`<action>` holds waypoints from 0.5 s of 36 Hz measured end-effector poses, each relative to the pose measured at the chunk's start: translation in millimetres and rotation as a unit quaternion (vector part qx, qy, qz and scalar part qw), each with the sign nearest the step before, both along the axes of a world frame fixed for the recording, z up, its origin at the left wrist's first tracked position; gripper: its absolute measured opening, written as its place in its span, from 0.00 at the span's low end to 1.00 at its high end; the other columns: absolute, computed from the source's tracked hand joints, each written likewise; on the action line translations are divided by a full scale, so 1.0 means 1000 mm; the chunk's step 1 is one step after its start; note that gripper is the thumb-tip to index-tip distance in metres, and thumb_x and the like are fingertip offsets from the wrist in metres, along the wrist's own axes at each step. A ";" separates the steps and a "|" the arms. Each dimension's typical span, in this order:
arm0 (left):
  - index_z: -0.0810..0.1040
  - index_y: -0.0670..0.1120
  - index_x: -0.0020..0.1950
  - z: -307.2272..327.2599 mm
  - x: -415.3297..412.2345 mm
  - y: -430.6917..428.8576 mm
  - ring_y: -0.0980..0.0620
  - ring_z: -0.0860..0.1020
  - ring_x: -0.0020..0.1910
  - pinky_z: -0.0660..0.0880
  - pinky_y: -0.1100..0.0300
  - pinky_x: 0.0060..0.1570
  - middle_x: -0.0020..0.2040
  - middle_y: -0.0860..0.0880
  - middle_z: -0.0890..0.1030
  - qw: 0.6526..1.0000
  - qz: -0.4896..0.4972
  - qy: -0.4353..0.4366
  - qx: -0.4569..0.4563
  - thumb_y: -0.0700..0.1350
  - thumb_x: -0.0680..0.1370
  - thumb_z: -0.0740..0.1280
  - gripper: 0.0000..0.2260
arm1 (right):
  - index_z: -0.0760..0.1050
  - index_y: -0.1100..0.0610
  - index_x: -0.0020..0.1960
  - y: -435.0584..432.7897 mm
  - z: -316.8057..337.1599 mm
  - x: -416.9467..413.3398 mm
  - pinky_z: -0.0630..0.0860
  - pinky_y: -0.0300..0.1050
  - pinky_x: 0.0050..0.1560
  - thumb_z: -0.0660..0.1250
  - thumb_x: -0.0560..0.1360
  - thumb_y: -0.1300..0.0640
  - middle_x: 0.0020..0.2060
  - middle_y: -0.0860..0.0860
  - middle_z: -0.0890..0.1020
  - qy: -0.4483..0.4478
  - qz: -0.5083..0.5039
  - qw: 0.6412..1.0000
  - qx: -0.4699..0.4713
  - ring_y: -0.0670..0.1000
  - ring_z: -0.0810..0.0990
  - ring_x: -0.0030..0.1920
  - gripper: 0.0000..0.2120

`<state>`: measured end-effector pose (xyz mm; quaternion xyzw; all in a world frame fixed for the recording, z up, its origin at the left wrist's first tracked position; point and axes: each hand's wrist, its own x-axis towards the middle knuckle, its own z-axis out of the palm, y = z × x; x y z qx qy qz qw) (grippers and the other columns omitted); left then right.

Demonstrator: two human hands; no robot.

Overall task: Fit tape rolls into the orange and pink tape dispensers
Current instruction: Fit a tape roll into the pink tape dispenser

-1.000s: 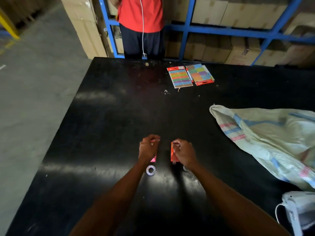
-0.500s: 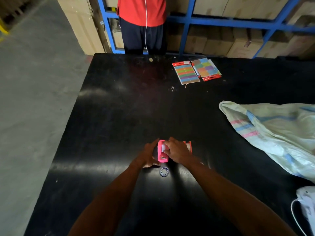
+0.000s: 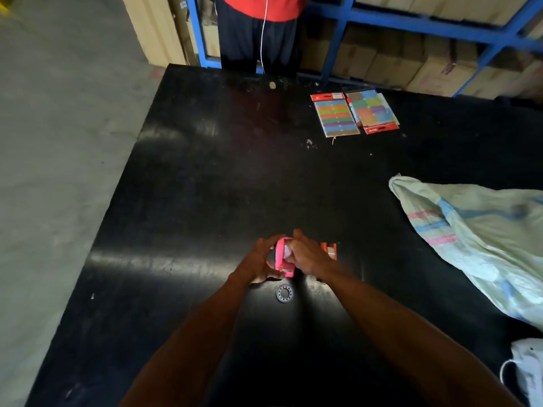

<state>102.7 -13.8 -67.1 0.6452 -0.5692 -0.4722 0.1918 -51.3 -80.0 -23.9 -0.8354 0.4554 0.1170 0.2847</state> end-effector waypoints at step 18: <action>0.78 0.53 0.56 0.032 -0.007 0.023 0.47 0.78 0.43 0.78 0.53 0.47 0.48 0.48 0.79 0.980 0.169 0.096 -0.036 0.44 0.68 0.68 0.17 | 0.79 0.62 0.56 0.037 0.048 -0.009 0.71 0.47 0.57 0.70 0.73 0.58 0.55 0.62 0.79 -0.048 -0.067 0.997 -0.006 0.60 0.77 0.58 0.14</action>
